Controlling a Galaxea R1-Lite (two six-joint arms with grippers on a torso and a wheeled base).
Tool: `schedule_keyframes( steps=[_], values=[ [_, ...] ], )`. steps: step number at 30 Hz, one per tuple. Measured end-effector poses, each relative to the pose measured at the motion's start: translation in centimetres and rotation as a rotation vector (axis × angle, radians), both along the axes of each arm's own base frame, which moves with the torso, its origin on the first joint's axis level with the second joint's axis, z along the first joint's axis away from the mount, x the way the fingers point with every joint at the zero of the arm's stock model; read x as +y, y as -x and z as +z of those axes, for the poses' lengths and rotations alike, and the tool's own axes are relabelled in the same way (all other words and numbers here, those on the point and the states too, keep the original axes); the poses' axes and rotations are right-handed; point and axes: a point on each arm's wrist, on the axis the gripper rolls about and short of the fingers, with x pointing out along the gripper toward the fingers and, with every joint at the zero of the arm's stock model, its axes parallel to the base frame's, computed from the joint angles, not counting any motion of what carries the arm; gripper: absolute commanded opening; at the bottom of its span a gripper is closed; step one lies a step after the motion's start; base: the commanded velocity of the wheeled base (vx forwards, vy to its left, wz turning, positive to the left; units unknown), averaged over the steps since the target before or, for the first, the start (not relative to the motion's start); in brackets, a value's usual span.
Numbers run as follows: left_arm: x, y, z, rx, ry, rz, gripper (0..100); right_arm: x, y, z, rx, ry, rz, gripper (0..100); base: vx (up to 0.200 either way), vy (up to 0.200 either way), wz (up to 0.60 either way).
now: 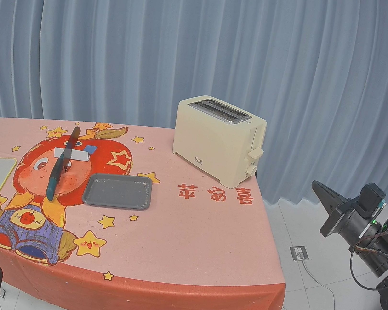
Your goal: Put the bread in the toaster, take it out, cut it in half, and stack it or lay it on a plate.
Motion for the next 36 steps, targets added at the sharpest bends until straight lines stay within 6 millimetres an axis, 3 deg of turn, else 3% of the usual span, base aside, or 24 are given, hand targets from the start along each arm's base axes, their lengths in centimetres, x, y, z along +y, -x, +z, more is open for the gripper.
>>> schedule_keyframes(
  steps=[19, 36],
  values=[
    [0.0, 0.0, 0.0, 0.0, 0.0, 0.0, 100, -0.2, -0.1, -1.4, 0.181, 0.037, -0.069, 0, 0.0, 0.0, 0.0],
    [0.0, 0.0, 0.0, 0.0, 0.0, 0.0, 100, 0.2, -0.4, -1.6, 0.238, 0.046, -0.133, 0, 0.0, 0.0, 0.0]
  ],
)
